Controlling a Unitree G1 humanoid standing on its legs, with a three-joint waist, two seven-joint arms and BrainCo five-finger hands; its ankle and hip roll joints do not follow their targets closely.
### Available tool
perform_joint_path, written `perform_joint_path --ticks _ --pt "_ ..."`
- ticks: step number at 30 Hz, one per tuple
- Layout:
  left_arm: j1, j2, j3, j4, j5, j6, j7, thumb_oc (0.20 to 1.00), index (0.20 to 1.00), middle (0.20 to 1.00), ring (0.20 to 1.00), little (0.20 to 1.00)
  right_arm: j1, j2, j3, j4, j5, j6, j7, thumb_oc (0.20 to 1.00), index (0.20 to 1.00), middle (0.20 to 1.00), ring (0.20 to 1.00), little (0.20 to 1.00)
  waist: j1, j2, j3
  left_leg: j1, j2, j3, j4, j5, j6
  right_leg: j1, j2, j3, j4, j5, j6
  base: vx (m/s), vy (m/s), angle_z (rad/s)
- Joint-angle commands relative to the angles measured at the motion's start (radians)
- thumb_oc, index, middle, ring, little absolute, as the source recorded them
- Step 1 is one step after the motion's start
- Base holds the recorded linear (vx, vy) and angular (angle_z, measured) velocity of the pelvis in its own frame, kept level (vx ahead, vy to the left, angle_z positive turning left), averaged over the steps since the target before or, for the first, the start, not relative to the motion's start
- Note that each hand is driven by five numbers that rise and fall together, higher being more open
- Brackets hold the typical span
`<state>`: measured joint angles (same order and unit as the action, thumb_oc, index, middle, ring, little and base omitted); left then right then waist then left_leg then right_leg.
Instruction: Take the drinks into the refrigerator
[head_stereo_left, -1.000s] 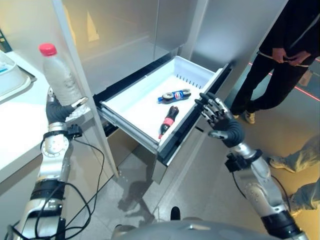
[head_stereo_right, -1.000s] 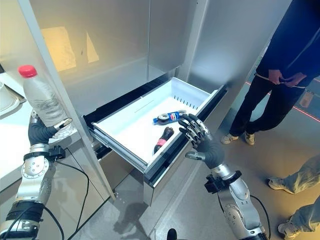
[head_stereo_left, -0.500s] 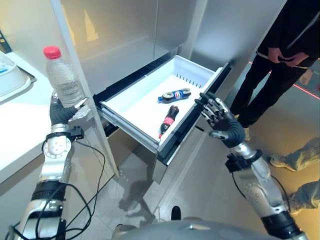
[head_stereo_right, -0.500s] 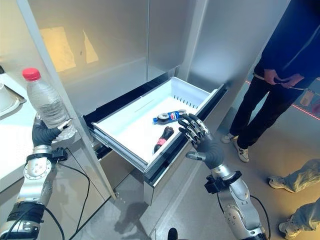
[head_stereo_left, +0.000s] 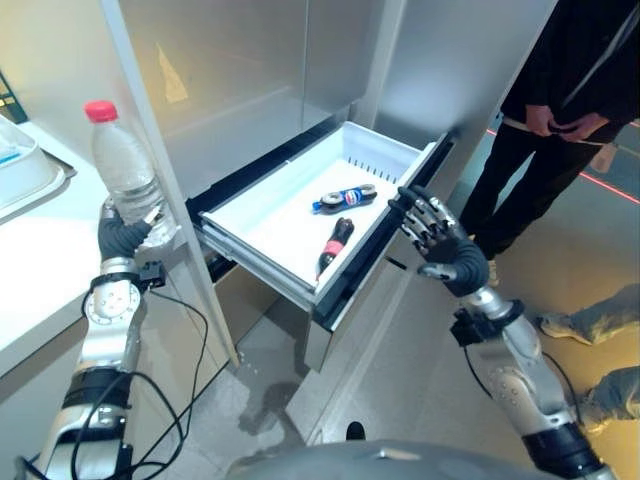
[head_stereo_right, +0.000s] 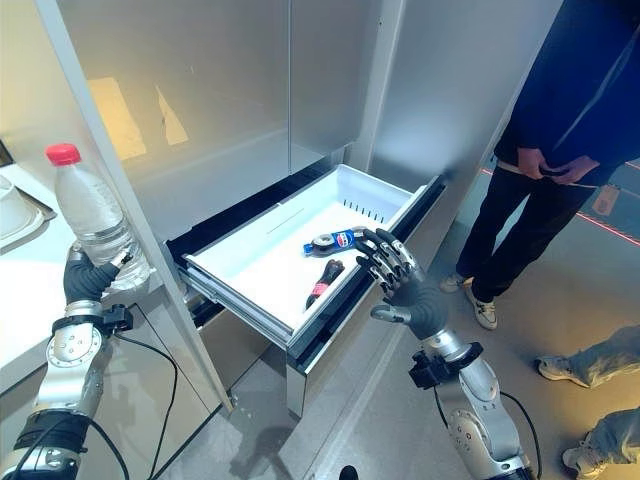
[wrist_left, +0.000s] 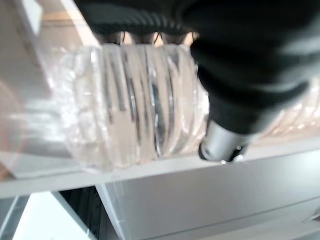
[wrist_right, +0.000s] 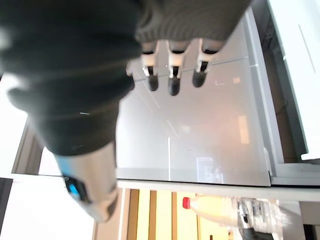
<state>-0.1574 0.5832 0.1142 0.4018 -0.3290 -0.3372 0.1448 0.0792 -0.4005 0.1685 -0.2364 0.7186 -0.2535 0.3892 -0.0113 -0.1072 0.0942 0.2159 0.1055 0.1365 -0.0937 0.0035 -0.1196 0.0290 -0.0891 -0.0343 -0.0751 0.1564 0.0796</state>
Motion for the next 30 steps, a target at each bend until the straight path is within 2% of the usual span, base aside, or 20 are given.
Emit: perform_joint_path --ticks 1,4,8,12,16,21,25,30 --pt "-0.052 -0.044 -0.027 -0.083 -0.004 -0.054 -0.068 0.2 0.2 0.2 0.2 0.2 -0.069 0.0 -0.058 -0.089 0.004 -0.035 -0.01 1.0 1.0 1.0 1.0 1.0 -0.022 0.038 0.047 0.011 -0.063 -0.035 0.006 -0.094 0.102 0.04 0.031 -0.023 0.117 -0.126 0.012 0.0 0.0 0.0" --pt "-0.009 -0.052 -0.008 -0.178 -0.062 -0.066 -0.117 0.2 0.2 0.2 0.2 0.2 -0.09 -0.011 -0.092 -0.046 -0.052 -0.044 -0.04 1.0 1.0 1.0 1.0 1.0 -0.011 0.036 0.047 0.009 -0.063 -0.041 0.006 -0.093 0.103 0.043 0.029 -0.029 0.116 -0.127 0.012 0.0 0.0 0.0" --pt "0.071 -0.077 0.026 -0.341 -0.2 -0.065 -0.217 0.2 0.2 0.2 0.2 0.2 -0.159 -0.049 -0.162 0.068 -0.171 -0.067 -0.137 1.0 1.0 1.0 1.0 1.0 0.011 0.033 0.042 0.009 -0.062 -0.052 0.006 -0.094 0.106 0.05 0.024 -0.037 0.113 -0.125 0.012 0.0 0.0 0.0" --pt "0.106 -0.086 0.01 -0.465 -0.321 -0.052 -0.289 0.2 0.2 0.2 0.2 0.2 -0.243 -0.091 -0.171 0.188 -0.165 -0.057 -0.192 1.0 1.0 1.0 1.0 1.0 0.037 0.022 0.038 0.006 -0.064 -0.061 0.006 -0.093 0.108 0.061 0.02 -0.049 0.105 -0.119 0.011 -0.01 -0.004 0.02" --pt "0.147 -0.091 -0.023 -0.586 -0.413 -0.02 -0.356 0.2 0.2 0.2 0.2 0.2 -0.304 -0.119 -0.117 0.252 -0.078 -0.022 -0.155 1.0 1.0 1.0 1.0 1.0 0.06 0.009 0.041 0.003 -0.066 -0.07 0.006 -0.091 0.11 0.069 0.017 -0.063 0.099 -0.115 0.009 -0.02 -0.018 0.12" --pt "0.168 -0.085 -0.058 -0.661 -0.457 0.009 -0.391 0.2 0.2 0.2 0.2 0.2 -0.354 -0.129 -0.039 0.287 -0.004 0.02 -0.116 1.0 1.0 1.0 1.0 1.0 0.075 0.003 0.047 0.003 -0.067 -0.073 0.006 -0.089 0.113 0.07 0.014 -0.068 0.102 -0.114 0.007 -0.02 -0.01 0.05" --pt "0.194 -0.048 -0.102 -0.736 -0.487 0.043 -0.447 0.2 0.2 0.2 0.2 0.2 -0.417 -0.16 0.052 0.286 0.082 0.076 -0.04 1.0 1.0 1.0 1.0 1.0 0.087 0.002 0.055 0.002 -0.068 -0.074 0.006 -0.086 0.115 0.069 0.013 -0.072 0.106 -0.114 0.007 -0.01 -0.004 0.02" --pt "0.21 0.0 -0.165 -0.796 -0.514 0.075 -0.5 0.2 0.2 0.2 0.2 0.2 -0.474 -0.21 0.137 0.291 0.136 0.112 0.021 1.0 1.0 1.0 1.0 1.0 0.091 0.001 0.06 0.002 -0.068 -0.074 0.006 -0.085 0.115 0.067 0.011 -0.075 0.109 -0.114 0.008 -0.01 -0.001 0.02"
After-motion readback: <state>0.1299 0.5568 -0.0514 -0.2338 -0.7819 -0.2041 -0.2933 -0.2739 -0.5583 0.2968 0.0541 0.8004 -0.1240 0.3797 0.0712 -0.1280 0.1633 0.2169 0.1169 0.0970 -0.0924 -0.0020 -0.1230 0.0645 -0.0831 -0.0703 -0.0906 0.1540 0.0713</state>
